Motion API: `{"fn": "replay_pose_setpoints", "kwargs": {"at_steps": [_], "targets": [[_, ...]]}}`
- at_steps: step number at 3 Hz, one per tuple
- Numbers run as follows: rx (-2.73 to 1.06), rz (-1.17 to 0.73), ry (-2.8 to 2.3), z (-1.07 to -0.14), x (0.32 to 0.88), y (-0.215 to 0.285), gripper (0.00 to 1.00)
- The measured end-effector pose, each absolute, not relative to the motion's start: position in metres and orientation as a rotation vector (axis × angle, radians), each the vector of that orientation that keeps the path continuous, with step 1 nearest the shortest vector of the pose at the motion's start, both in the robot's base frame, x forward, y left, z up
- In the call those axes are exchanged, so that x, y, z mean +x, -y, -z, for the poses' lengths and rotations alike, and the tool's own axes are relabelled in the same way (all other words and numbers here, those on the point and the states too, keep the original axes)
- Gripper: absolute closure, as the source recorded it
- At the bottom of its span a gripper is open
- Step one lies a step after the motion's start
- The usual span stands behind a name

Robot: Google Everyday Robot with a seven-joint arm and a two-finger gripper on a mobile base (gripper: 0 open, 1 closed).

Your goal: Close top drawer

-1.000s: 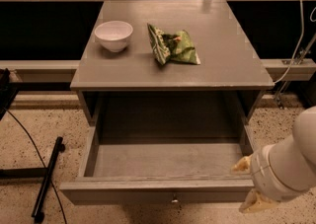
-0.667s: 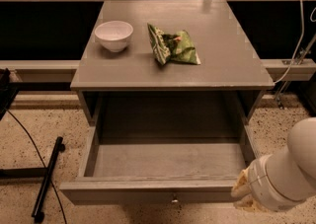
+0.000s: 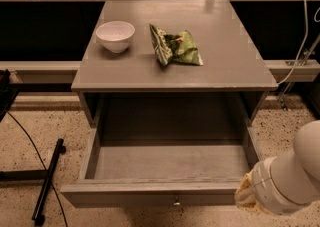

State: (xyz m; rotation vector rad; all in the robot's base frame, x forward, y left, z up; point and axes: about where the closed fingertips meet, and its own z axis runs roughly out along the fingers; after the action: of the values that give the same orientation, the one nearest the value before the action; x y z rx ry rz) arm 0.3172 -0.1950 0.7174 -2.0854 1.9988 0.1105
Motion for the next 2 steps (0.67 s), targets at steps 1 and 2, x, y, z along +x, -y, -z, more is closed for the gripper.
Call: {"fn": "replay_pose_setpoints", "kwargs": {"at_steps": [1,2], "targets": [[-2.118,-0.107,-2.013,-0.689,0.321,0.187,1.00],[-2.116,-0.095,-2.054,-0.657,0.324,0.187,1.00]]}}
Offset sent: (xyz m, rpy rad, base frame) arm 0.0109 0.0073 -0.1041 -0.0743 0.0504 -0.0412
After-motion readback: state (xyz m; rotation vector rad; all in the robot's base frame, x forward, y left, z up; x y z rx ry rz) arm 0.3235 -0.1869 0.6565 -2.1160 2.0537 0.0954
